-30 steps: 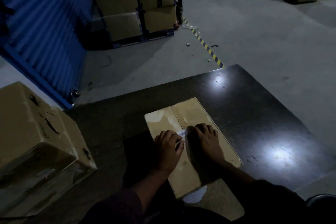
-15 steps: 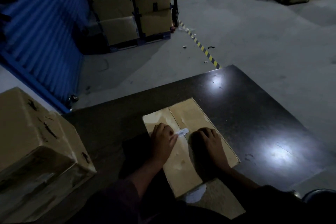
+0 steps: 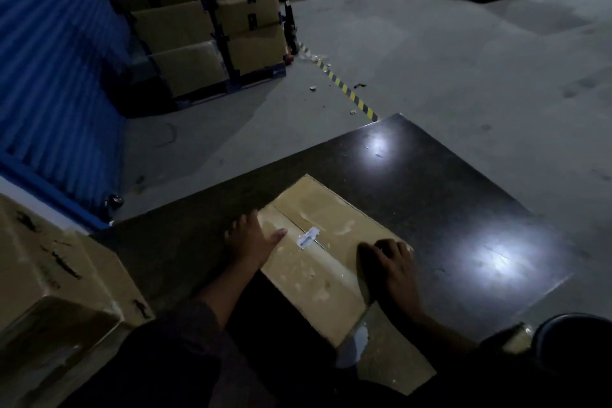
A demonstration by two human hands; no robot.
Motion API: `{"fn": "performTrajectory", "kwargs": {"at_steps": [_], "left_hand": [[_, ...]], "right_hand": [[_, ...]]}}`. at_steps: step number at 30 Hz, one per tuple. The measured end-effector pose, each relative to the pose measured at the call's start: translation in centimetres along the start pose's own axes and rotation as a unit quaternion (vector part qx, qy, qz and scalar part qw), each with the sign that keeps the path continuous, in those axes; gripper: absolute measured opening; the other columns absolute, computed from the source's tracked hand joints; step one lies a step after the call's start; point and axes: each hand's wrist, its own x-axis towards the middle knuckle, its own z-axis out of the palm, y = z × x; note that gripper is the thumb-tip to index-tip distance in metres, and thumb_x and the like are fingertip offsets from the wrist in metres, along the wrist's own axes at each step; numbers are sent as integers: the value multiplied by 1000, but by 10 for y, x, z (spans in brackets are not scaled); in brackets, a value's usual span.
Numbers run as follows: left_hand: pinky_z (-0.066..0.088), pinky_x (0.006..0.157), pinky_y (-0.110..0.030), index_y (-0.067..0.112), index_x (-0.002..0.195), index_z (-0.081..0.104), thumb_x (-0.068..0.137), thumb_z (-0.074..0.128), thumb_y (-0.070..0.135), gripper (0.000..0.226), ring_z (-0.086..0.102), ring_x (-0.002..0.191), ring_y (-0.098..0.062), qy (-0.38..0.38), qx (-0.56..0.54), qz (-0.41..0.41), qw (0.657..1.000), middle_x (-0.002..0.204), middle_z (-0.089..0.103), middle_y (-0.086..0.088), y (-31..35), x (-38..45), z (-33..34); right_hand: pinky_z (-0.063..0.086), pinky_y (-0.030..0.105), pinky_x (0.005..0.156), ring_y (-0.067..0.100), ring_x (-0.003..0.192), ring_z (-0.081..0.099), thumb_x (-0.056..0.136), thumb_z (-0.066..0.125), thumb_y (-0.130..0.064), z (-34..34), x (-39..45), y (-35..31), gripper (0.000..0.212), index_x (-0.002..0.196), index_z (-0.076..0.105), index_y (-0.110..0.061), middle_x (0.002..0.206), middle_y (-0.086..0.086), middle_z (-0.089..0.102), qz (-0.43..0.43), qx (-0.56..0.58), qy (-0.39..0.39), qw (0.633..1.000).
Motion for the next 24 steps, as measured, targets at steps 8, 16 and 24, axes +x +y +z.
{"fn": "performTrajectory", "kwargs": {"at_steps": [8,16,24], "left_hand": [[47,90,-43,8,138,37,69,66,77,102,56,116,-37,-12,-115,-98,988,134,52,-16,-5,-91,1],[41,61,-30,23,78,52,82,57,72,49,63,79,-19,17,-60,52,997,80,64,5,22,-132,19],[44,79,-39,28,106,63,82,50,52,36,58,95,-24,105,-103,189,971,98,62,4,42,-94,46]], "right_hand": [[37,43,102,32,126,41,93,54,-20,-14,108,20,48,141,48,-20,140,10,46,-86,-84,-134,984],[45,44,97,24,117,49,86,52,-40,-4,35,-14,40,119,65,-22,130,2,58,-47,120,-62,990],[35,36,82,23,110,47,88,59,-40,-3,26,-26,31,118,61,-32,122,-2,52,-47,43,-98,993]]}}
